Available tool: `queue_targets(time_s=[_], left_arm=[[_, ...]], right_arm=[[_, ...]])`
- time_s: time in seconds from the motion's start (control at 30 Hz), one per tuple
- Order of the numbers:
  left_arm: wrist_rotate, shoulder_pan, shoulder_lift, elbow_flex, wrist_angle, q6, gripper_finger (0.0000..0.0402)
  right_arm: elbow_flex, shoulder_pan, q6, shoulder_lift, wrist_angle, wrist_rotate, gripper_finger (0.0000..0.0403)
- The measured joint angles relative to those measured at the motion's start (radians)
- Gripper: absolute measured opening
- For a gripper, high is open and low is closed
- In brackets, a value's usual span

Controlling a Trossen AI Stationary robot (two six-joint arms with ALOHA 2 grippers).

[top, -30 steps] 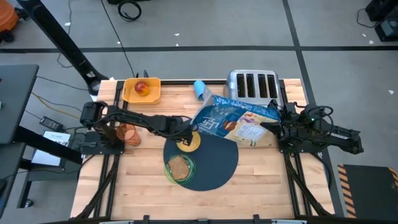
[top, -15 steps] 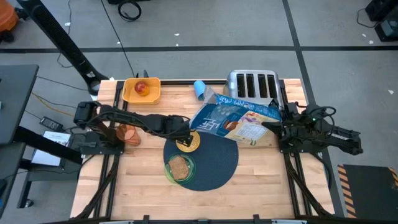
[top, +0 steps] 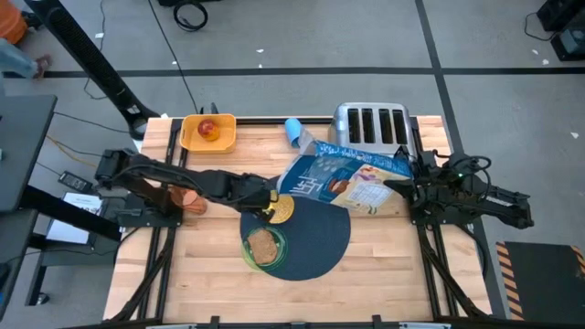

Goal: Arrange a breakfast setting
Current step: Pour the cereal in the yellow bowl on the dark blue table mat

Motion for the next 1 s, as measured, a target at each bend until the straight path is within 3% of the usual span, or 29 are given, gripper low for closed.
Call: queue_targets(time_s=[0.17,0.47,0.7,1.0], left_arm=[[-0.043,-0.042,-0.117,0.001,-0.106,0.033,0.0196],[-0.269,-0.09,-0.301,0.001,-0.154,0.043,0.0196],[-0.298,-0.089,-0.341,0.0,-0.166,0.103,0.0196],[-0.304,-0.087,-0.341,0.0,-0.17,0.125,0.0196]], right_arm=[[-0.002,0.0,-0.004,0.021,-0.017,-0.014,0.0283],[-0.002,0.0,-0.045,0.131,0.03,-0.021,0.0282],[0.036,0.0,-0.077,0.239,0.076,-0.044,0.0282],[0.152,0.0,-0.139,0.392,0.0,-0.08,0.0282]])
